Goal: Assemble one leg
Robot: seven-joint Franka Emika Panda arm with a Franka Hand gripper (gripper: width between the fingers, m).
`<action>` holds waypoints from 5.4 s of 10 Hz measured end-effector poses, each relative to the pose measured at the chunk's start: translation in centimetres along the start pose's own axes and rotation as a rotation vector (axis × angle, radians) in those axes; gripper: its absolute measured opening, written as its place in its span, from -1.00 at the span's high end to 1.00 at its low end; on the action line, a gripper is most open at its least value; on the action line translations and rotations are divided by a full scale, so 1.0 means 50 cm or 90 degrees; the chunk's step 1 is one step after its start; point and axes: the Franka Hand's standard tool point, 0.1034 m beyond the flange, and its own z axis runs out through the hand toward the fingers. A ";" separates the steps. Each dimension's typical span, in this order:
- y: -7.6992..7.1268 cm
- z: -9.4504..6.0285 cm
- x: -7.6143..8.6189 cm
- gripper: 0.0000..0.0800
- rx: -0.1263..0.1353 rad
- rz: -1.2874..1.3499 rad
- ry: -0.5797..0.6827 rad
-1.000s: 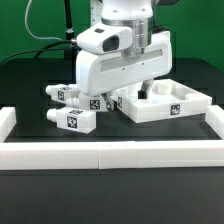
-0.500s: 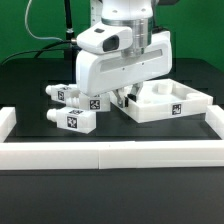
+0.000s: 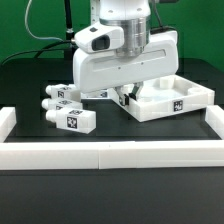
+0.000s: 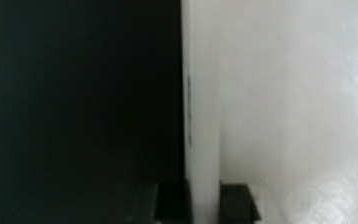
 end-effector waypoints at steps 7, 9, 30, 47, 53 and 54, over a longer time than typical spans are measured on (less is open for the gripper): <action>0.054 -0.057 0.001 0.86 0.028 0.055 0.009; 0.059 -0.046 0.018 0.86 0.026 0.094 -0.004; 0.109 -0.024 0.243 0.86 0.031 0.156 0.027; 0.031 -0.141 0.136 -0.62 -0.004 0.099 -0.012; 0.018 -0.131 0.071 -0.62 -0.034 -0.006 -0.017; 0.016 -0.128 0.063 -0.62 -0.029 -0.006 -0.032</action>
Offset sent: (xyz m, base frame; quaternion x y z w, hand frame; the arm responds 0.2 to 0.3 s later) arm 0.0113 -0.0139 0.0365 -0.0041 0.0235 0.0523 0.9983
